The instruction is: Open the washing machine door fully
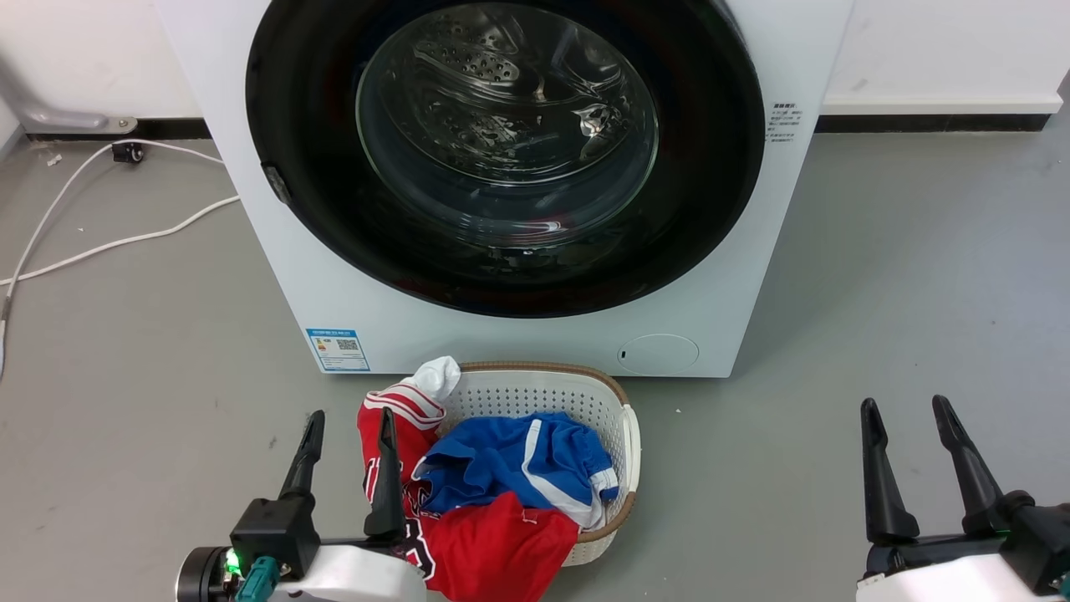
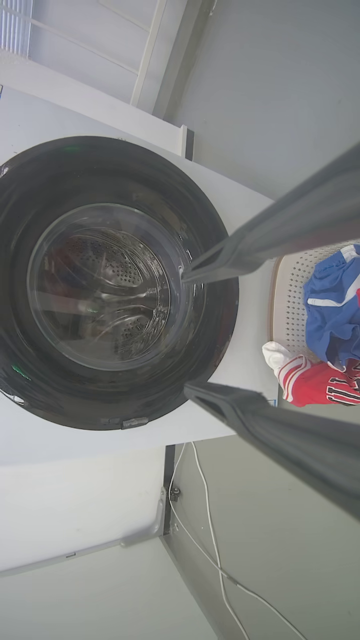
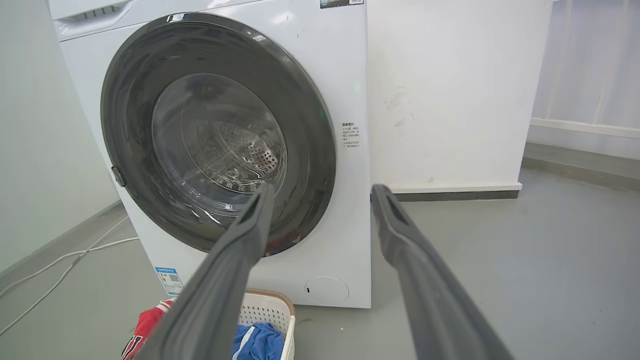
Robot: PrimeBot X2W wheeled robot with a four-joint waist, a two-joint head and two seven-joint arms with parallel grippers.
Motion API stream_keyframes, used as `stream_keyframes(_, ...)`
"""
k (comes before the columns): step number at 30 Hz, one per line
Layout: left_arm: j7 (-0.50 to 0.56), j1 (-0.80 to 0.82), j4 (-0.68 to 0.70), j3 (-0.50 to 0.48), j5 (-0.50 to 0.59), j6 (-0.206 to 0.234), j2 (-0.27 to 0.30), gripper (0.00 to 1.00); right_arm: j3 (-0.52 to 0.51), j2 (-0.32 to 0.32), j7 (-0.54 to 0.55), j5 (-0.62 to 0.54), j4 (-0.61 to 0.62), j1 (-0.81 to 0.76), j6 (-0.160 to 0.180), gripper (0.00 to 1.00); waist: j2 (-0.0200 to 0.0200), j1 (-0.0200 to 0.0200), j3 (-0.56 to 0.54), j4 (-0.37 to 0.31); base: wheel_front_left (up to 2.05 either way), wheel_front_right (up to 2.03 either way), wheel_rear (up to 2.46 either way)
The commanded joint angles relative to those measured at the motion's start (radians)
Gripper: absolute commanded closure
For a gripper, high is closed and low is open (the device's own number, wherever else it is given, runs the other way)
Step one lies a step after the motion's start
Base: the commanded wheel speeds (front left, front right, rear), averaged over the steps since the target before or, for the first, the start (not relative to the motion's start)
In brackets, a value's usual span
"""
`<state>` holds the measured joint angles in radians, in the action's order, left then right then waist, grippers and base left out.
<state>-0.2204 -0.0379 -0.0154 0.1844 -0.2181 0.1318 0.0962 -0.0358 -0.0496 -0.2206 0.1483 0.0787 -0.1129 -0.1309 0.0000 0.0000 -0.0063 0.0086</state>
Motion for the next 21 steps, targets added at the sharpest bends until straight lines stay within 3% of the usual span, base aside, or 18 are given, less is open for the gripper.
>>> stream_keyframes(1,-0.009,-0.01,0.007,-0.003,0.024,-0.005,0.0,0.0,0.0,-0.001,-0.01,-0.022,0.012,-0.011,0.0,0.0,0.0,0.0,0.0,0.0,0.0,0.0,0.0)
stream_keyframes(21,-0.046,-0.036,-0.01,-0.035,0.143,-0.05,-0.035,0.0,0.001,-0.001,-0.046,-0.091,0.024,-0.033,0.0,0.0,0.0,0.0,-0.005,0.0,0.0,0.0,0.0)
